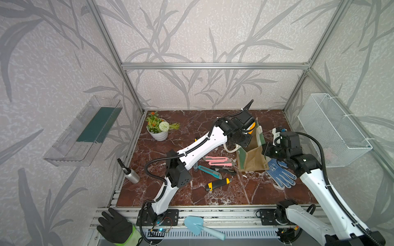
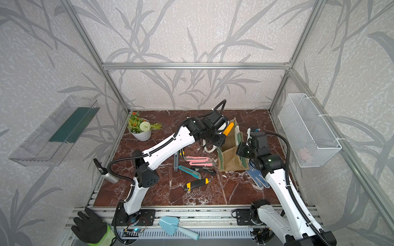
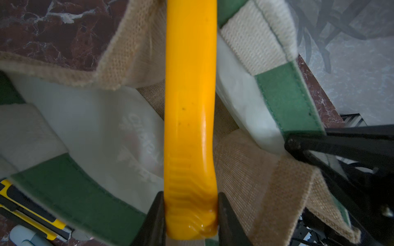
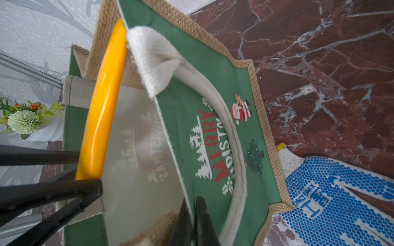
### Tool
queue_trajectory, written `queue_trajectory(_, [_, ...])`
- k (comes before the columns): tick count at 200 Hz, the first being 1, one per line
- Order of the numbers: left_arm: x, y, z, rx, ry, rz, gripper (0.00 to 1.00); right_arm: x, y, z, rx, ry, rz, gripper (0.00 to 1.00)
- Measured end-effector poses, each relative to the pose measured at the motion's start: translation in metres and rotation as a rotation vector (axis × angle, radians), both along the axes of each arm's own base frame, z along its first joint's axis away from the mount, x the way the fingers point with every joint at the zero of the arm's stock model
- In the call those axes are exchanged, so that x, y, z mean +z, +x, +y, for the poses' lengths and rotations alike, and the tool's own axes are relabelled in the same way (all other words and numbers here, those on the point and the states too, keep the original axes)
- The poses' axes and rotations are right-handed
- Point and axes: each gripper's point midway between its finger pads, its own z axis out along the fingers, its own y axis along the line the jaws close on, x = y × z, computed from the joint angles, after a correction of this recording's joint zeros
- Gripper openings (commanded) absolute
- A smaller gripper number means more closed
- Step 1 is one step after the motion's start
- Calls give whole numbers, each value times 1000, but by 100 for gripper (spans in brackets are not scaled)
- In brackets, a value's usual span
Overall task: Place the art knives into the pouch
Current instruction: Place the utility knife in the pouch.
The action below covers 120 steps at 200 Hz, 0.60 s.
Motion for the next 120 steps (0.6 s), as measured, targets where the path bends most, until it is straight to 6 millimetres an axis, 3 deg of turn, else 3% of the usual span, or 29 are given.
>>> queue_trajectory(21, [-1,4,-3,-3,4,-8,62,1,0,0,0,0,-3,0])
queue_trajectory(43, [1,6,-2,-13,18,-27,77,1,-1,0,0,0,-3,0])
queue_trajectory(94, [5,22,17,51,103,-121,84,0,-1,-2,-7,-7,-1,0])
queue_trajectory(120, [18,28,32,85,119,-160,86,1,-1,-3,-7,-16,-4,3])
